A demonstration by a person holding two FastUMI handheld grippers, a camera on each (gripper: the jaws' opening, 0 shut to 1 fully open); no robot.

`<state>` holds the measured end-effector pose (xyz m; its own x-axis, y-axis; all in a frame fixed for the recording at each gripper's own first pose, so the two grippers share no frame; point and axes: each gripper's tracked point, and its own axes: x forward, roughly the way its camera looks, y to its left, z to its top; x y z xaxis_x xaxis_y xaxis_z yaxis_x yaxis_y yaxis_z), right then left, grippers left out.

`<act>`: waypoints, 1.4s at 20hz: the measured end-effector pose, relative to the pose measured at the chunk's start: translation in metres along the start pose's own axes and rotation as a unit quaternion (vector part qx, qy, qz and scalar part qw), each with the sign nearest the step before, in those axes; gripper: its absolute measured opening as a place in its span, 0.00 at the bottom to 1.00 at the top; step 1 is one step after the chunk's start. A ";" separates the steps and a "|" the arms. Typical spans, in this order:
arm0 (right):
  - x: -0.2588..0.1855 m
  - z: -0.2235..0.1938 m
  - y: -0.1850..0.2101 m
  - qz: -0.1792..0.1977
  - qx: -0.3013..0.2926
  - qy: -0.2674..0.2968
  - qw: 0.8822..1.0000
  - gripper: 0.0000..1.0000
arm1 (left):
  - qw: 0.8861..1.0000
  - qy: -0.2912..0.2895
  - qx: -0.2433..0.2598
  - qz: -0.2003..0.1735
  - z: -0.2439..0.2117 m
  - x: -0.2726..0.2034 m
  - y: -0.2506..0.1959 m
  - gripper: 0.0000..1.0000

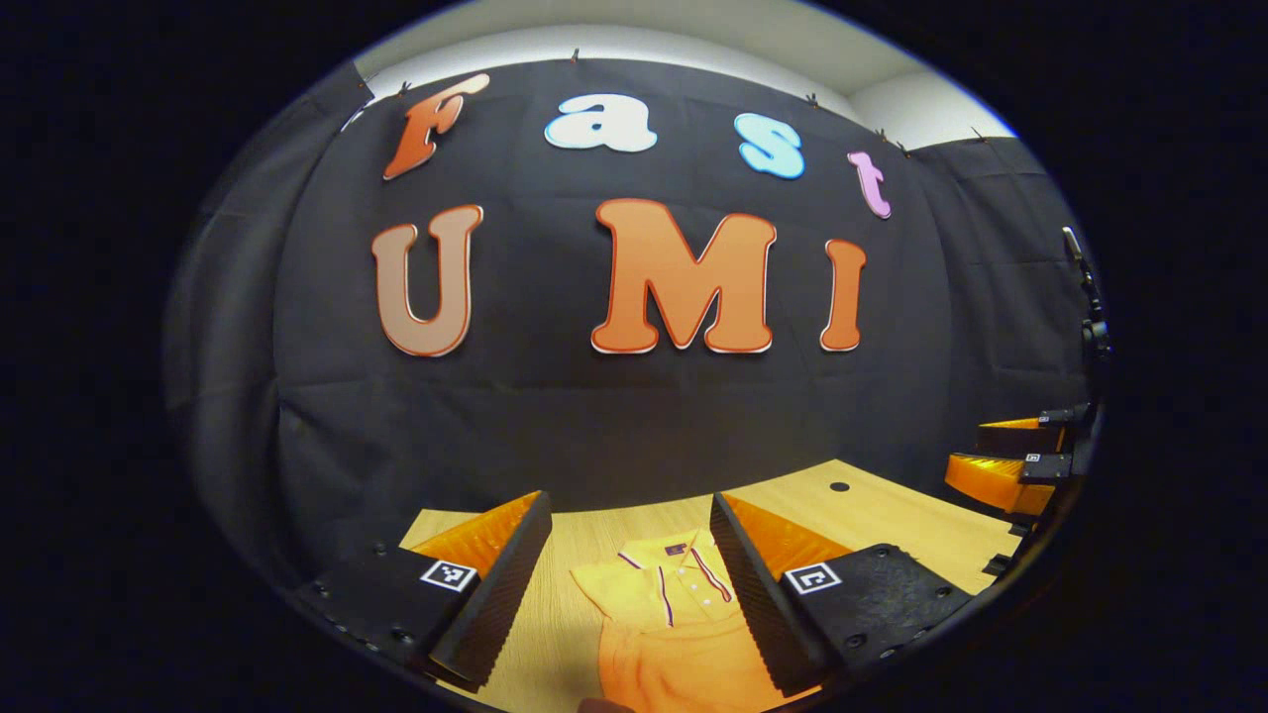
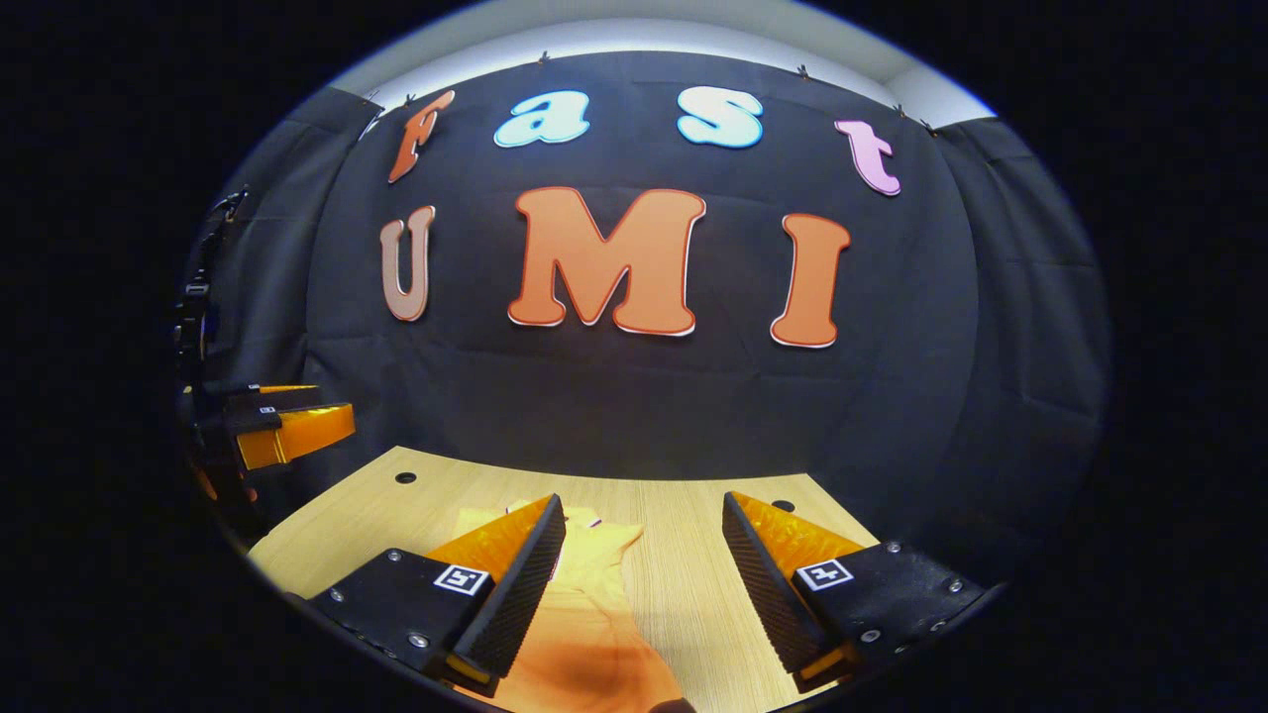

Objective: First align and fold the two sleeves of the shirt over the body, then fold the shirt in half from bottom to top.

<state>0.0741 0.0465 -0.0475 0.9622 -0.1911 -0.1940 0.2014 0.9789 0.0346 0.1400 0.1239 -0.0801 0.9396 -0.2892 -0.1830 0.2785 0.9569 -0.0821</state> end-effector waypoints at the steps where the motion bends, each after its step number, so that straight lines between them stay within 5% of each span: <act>1: -0.003 0.004 0.001 0.007 0.001 -0.010 1.000 0.97 | 1.000 -0.004 0.003 0.010 0.004 -0.010 0.001 0.97; 7: -0.028 0.006 -0.009 0.051 0.000 -0.035 0.998 0.97 | 0.994 -0.047 0.019 0.096 0.025 -0.088 -0.009 0.96; 10: -0.043 -0.009 -0.023 0.067 -0.001 -0.029 0.997 0.97 | 0.994 -0.021 0.016 0.108 0.000 -0.116 -0.029 0.98; 18: -0.071 -0.132 -0.043 0.122 0.003 0.135 0.983 0.98 | 0.985 0.127 0.006 0.119 -0.107 -0.149 -0.053 0.98; 23: -0.084 -0.206 -0.049 0.130 0.006 0.243 0.961 0.98 | 0.965 0.237 -0.007 0.115 -0.183 -0.169 -0.058 0.97; 28: -0.097 -0.275 -0.043 0.127 0.018 0.356 0.926 0.98 | 0.926 0.361 -0.027 0.104 -0.260 -0.177 -0.052 0.98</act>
<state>-0.0786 0.0425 -0.2994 0.6170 0.1527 -0.7720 0.0044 0.9803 0.1974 -0.0929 0.1186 -0.2980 0.5893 -0.0592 -0.8058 0.0774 0.9969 -0.0166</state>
